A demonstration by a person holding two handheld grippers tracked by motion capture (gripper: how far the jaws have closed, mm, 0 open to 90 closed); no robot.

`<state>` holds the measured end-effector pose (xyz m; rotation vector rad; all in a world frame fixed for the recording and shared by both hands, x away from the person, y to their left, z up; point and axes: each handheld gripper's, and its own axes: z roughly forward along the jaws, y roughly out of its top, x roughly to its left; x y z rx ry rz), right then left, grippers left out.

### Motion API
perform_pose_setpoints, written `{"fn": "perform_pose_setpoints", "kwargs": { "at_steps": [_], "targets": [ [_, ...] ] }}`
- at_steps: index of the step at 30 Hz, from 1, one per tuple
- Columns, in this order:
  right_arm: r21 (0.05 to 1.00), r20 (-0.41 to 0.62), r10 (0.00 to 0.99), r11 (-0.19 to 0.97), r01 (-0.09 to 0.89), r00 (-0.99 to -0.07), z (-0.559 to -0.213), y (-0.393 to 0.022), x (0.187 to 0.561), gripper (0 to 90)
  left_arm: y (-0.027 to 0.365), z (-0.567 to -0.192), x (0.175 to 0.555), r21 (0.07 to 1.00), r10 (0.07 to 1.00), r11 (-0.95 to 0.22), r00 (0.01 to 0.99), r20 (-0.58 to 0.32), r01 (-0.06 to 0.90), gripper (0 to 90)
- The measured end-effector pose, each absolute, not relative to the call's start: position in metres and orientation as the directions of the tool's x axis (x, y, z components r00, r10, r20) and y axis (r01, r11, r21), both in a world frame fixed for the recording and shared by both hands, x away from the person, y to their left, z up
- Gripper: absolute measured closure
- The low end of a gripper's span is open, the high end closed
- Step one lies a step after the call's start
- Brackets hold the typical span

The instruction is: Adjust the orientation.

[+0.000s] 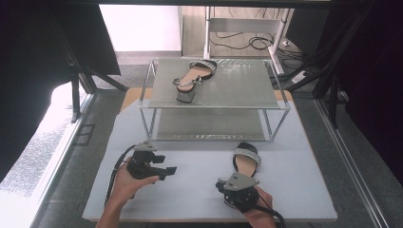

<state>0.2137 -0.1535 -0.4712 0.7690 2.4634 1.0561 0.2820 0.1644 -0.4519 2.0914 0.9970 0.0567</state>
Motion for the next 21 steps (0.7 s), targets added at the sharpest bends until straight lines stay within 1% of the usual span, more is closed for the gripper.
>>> {"fn": "perform_pose_setpoints", "kwargs": {
  "at_steps": [4,8,12,17,19,20,21],
  "targets": [
    [0.704,-0.109,0.618,0.601,0.378,-0.779,-0.479,-0.156,0.216,89.2,0.162,-0.454,0.282,0.673,0.67,-0.374,0.687,-0.279,0.638,30.5],
    [0.713,-0.078,0.615,0.584,0.388,-0.784,-0.479,-0.162,0.216,89.1,0.162,-0.456,0.282,0.668,0.672,-0.376,0.685,-0.279,0.642,30.4],
    [0.716,-0.074,0.616,0.58,0.389,-0.784,-0.48,-0.169,0.211,89.2,0.162,-0.457,0.282,0.666,0.673,-0.375,0.683,-0.284,0.645,30.4],
    [0.715,-0.05,0.621,0.569,0.406,-0.782,-0.479,-0.185,0.205,89.3,0.163,-0.458,0.281,0.663,0.674,-0.374,0.681,-0.286,0.649,30.3],
    [0.712,-0.029,0.634,0.556,0.428,-0.773,-0.478,-0.204,0.198,89.3,0.163,-0.459,0.28,0.661,0.677,-0.371,0.677,-0.289,0.652,30.3],
    [0.712,-0.029,0.634,0.556,0.428,-0.773,-0.478,-0.204,0.198,89.3,0.163,-0.459,0.28,0.661,0.677,-0.371,0.677,-0.289,0.652,30.3],
    [0.705,-0.012,0.645,0.547,0.451,-0.764,-0.477,-0.217,0.197,89.3,0.162,-0.459,0.28,0.659,0.676,-0.374,0.679,-0.288,0.653,30.3]
  ]
}}
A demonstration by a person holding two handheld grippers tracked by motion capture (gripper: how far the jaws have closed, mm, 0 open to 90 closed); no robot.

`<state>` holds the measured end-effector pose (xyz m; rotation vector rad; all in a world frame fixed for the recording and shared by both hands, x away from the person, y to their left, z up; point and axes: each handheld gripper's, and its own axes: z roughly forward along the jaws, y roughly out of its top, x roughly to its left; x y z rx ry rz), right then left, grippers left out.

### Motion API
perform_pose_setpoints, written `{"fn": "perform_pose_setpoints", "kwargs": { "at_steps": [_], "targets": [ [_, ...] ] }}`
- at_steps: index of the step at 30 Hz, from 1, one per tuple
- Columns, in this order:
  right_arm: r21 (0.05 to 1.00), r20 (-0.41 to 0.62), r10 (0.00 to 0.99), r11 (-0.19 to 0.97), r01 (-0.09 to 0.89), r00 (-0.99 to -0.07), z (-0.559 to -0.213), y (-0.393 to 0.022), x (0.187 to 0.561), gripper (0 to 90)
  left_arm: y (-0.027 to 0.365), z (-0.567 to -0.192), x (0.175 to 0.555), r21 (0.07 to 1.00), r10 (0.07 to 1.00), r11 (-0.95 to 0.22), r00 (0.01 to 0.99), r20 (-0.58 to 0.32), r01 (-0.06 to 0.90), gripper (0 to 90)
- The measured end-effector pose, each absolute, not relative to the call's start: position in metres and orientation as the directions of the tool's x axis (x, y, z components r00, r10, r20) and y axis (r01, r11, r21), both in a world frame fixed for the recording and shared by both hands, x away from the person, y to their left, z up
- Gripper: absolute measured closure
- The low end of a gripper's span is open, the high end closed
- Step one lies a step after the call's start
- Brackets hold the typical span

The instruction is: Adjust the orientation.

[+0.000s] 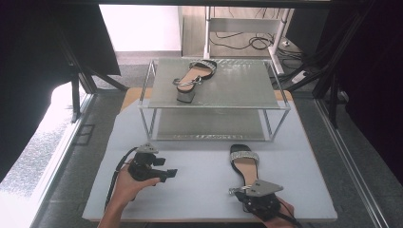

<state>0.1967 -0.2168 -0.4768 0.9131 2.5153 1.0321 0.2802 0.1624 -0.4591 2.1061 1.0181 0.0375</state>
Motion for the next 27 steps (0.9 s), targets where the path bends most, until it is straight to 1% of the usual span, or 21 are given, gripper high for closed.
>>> {"fn": "perform_pose_setpoints", "kwargs": {
  "at_steps": [3,4,5,6,8,12,16,18,20,21,22,24,26,27],
  "targets": [
    [0.697,-0.012,0.671,0.537,0.474,-0.742,-0.476,-0.234,0.196,89.3,0.162,-0.46,0.28,0.656,0.675,-0.375,0.678,-0.291,0.655,30.3],
    [0.697,-0.012,0.671,0.537,0.474,-0.742,-0.476,-0.234,0.196,89.3,0.162,-0.46,0.28,0.656,0.675,-0.375,0.678,-0.291,0.655,30.3],
    [0.698,-0.011,0.688,0.525,0.487,-0.726,-0.476,-0.246,0.196,89.3,0.162,-0.46,0.28,0.656,0.676,-0.373,0.677,-0.292,0.656,30.3],
    [0.698,-0.011,0.688,0.525,0.487,-0.726,-0.476,-0.246,0.196,89.3,0.162,-0.46,0.28,0.656,0.676,-0.373,0.677,-0.292,0.656,30.3],
    [0.703,-0.014,0.718,0.502,0.504,-0.696,-0.476,-0.263,0.196,89.3,0.163,-0.46,0.28,0.658,0.676,-0.37,0.676,-0.293,0.656,30.3],
    [0.71,-0.019,0.743,0.481,0.514,-0.669,-0.477,-0.276,0.198,88.9,0.162,-0.46,0.279,0.658,0.674,-0.37,0.677,-0.296,0.656,30.3],
    [0.742,0.016,0.735,0.446,0.501,-0.677,-0.47,-0.288,0.194,76.7,0.162,-0.459,0.278,0.66,0.673,-0.371,0.679,-0.294,0.653,30.3],
    [0.759,-0.002,0.755,0.428,0.491,-0.656,-0.464,-0.293,0.19,69.0,0.163,-0.459,0.278,0.662,0.674,-0.369,0.678,-0.293,0.653,30.3],
    [0.786,0.022,0.767,0.384,0.486,-0.641,-0.457,-0.3,0.187,62.4,0.164,-0.458,0.278,0.665,0.675,-0.363,0.676,-0.296,0.653,30.3],
    [0.798,0.029,0.771,0.365,0.48,-0.636,-0.453,-0.303,0.185,60.0,0.164,-0.458,0.277,0.666,0.675,-0.361,0.676,-0.296,0.653,30.3],
    [0.798,0.029,0.771,0.365,0.48,-0.636,-0.453,-0.303,0.185,60.0,0.164,-0.458,0.277,0.666,0.675,-0.361,0.676,-0.296,0.653,30.3],
    [0.825,0.043,0.781,0.324,0.463,-0.624,-0.442,-0.31,0.182,55.1,0.164,-0.457,0.277,0.668,0.676,-0.357,0.674,-0.298,0.653,30.3],
    [0.829,0.038,0.782,0.322,0.456,-0.622,-0.439,-0.312,0.181,53.8,0.164,-0.457,0.276,0.668,0.675,-0.356,0.675,-0.299,0.653,30.3],
    [0.835,0.021,0.789,0.324,0.445,-0.614,-0.435,-0.313,0.182,50.7,0.163,-0.457,0.276,0.67,0.671,-0.355,0.677,-0.303,0.652,30.3]
  ]
}}
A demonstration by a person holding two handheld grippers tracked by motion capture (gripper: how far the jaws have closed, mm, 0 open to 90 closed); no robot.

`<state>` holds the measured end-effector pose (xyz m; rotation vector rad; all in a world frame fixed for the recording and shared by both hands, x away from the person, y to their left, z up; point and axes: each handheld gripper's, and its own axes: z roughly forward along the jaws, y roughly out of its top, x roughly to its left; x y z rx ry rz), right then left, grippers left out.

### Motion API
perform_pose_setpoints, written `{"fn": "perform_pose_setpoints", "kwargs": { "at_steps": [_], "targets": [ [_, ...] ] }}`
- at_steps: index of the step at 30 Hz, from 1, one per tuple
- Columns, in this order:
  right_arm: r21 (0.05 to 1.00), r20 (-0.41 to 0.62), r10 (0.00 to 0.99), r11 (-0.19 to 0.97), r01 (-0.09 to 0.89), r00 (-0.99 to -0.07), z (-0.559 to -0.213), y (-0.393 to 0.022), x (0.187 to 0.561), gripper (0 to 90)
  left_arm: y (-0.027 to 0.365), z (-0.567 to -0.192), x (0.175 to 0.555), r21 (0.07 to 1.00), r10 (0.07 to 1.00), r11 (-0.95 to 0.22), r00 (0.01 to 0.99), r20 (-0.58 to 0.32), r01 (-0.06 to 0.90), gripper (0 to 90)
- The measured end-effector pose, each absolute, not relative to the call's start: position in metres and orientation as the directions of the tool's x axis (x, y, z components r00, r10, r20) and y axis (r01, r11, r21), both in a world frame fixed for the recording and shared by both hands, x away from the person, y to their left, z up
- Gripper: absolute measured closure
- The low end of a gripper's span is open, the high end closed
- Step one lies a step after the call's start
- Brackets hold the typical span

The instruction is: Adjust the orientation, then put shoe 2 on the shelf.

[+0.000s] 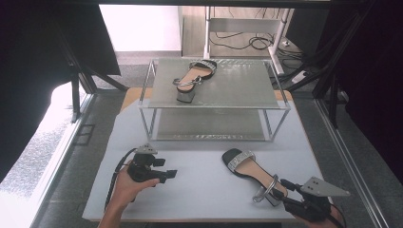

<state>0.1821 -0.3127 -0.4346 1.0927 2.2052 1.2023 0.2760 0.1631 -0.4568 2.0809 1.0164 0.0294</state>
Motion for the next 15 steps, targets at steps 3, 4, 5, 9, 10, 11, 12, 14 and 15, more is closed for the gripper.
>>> {"fn": "perform_pose_setpoints", "kwargs": {
  "at_steps": [3,4,5,9,10,11,12,14,15],
  "targets": [
    [0.836,0.01,0.791,0.329,0.44,-0.611,-0.43,-0.312,0.186,47.8,0.163,-0.456,0.276,0.67,0.668,-0.354,0.678,-0.306,0.652,30.3],
    [0.84,0.007,0.791,0.328,0.433,-0.612,-0.426,-0.311,0.192,45.9,0.163,-0.456,0.276,0.671,0.669,-0.353,0.677,-0.305,0.652,30.3],
    [0.84,0.014,0.79,0.323,0.435,-0.613,-0.424,-0.311,0.196,45.2,0.165,-0.455,0.276,0.673,0.67,-0.347,0.675,-0.31,0.653,30.3],
    [0.817,0.023,0.785,0.343,0.464,-0.62,-0.422,-0.306,0.218,42.6,0.168,-0.454,0.276,0.677,0.673,-0.341,0.672,-0.309,0.652,30.2],
    [0.809,0.025,0.785,0.348,0.474,-0.619,-0.421,-0.305,0.223,42.2,0.168,-0.454,0.276,0.677,0.673,-0.341,0.672,-0.309,0.652,30.2],
    [0.8,0.027,0.782,0.357,0.482,-0.623,-0.42,-0.303,0.228,41.9,0.169,-0.454,0.277,0.678,0.674,-0.337,0.671,-0.311,0.653,30.2],
    [0.8,0.027,0.782,0.357,0.482,-0.623,-0.42,-0.303,0.228,41.9,0.169,-0.454,0.277,0.678,0.674,-0.337,0.671,-0.311,0.653,30.2],
    [0.776,0.034,0.776,0.377,0.507,-0.63,-0.418,-0.297,0.241,40.8,0.169,-0.454,0.276,0.678,0.674,-0.336,0.67,-0.312,0.654,30.1],
    [0.765,0.042,0.773,0.382,0.518,-0.633,-0.418,-0.294,0.245,40.5,0.169,-0.455,0.276,0.677,0.673,-0.338,0.671,-0.312,0.654,30.2]
  ]
}}
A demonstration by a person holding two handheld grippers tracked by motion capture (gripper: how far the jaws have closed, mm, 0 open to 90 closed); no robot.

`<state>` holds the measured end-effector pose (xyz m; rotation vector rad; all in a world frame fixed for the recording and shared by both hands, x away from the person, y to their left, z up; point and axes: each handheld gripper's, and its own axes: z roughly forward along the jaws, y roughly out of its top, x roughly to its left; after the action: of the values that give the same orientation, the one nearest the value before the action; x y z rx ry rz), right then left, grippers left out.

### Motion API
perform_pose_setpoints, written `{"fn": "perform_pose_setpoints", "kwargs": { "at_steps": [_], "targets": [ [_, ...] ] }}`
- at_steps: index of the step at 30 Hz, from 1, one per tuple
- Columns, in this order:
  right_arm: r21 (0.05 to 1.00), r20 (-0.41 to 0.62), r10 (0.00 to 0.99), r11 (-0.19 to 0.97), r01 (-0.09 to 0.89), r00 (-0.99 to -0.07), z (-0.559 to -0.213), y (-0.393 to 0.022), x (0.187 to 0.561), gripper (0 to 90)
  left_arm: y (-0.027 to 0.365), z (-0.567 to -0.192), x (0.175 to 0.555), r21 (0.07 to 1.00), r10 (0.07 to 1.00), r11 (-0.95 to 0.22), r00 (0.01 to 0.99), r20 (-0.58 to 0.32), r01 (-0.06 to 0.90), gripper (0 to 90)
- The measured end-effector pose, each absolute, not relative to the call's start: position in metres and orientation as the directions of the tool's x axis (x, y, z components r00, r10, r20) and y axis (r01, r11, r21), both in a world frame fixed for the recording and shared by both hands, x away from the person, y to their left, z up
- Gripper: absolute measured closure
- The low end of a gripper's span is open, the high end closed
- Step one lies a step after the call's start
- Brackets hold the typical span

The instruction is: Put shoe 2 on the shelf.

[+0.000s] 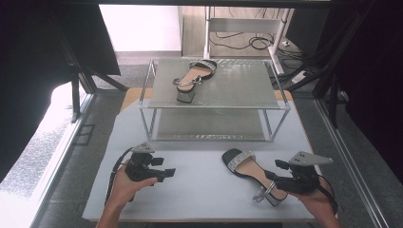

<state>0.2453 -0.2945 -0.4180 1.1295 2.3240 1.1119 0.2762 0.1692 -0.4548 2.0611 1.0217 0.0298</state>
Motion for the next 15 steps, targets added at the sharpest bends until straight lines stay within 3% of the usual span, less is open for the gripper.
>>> {"fn": "perform_pose_setpoints", "kwargs": {
  "at_steps": [15],
  "targets": [
    [0.566,0.022,0.776,0.51,0.647,-0.631,-0.438,-0.268,0.287,33.9,0.168,-0.453,0.273,0.685,0.656,-0.348,0.688,-0.309,0.64,29.9]
  ]
}}
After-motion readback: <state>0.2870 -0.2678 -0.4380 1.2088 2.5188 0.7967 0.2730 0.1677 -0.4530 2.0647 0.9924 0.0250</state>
